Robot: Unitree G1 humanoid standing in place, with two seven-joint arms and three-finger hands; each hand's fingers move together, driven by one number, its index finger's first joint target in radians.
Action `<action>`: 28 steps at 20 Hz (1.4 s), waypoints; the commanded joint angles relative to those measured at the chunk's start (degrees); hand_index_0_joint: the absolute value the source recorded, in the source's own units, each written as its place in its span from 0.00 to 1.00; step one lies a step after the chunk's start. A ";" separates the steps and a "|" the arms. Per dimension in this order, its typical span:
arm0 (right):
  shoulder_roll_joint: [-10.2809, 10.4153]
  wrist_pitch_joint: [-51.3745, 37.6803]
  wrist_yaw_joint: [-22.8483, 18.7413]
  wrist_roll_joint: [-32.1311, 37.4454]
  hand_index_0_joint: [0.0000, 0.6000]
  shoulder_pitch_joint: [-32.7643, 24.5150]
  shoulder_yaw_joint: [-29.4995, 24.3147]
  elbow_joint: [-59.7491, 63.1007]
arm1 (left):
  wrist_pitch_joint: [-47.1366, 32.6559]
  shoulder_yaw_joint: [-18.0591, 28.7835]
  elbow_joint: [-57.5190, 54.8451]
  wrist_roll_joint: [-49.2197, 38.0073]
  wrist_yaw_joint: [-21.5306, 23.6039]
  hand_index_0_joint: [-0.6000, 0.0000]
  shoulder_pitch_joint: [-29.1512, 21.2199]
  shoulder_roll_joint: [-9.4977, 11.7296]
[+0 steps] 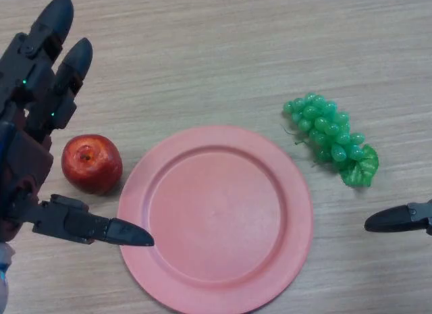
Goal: Pick up the green grapes and place it on the plate
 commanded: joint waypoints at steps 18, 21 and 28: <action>-1.24 -22.12 -9.43 -16.13 0.00 -20.08 10.82 36.65 | -22.78 -0.79 15.45 5.00 0.09 1.00 0.39 0.75; -0.09 -24.79 -11.86 -18.55 0.00 -25.87 12.23 47.56 | -19.78 -0.12 12.05 3.78 -0.05 1.00 0.91 0.60; 0.99 -31.97 -16.88 -20.62 0.33 -36.35 13.05 69.12 | -18.33 1.89 10.21 1.64 0.40 1.00 1.03 0.57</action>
